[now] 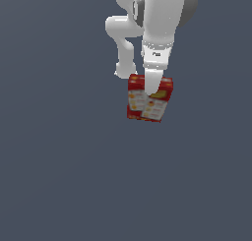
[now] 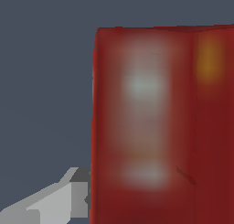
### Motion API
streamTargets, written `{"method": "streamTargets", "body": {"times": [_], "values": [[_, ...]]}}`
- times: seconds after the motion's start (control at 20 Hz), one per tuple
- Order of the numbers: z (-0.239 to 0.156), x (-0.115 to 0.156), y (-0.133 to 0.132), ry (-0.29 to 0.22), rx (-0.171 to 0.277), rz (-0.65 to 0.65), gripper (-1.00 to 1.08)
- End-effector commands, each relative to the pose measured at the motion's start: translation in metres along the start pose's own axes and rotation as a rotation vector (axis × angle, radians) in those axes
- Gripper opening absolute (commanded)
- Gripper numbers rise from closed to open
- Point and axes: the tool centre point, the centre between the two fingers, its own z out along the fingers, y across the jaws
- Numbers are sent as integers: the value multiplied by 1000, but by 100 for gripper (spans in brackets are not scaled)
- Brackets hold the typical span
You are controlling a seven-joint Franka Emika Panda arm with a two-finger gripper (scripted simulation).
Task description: Pick up the object and move it to a goal position.
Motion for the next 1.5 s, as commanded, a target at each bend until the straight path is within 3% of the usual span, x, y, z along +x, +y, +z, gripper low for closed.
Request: {"method": "streamTargets", "body": {"times": [0.0,0.9,1.45], "values": [[-27,1,-3,1,-1,0,-100],[-208,9,-21,0,0,0,-100],[-271,13,-24,-1,0,1,-100]]}}
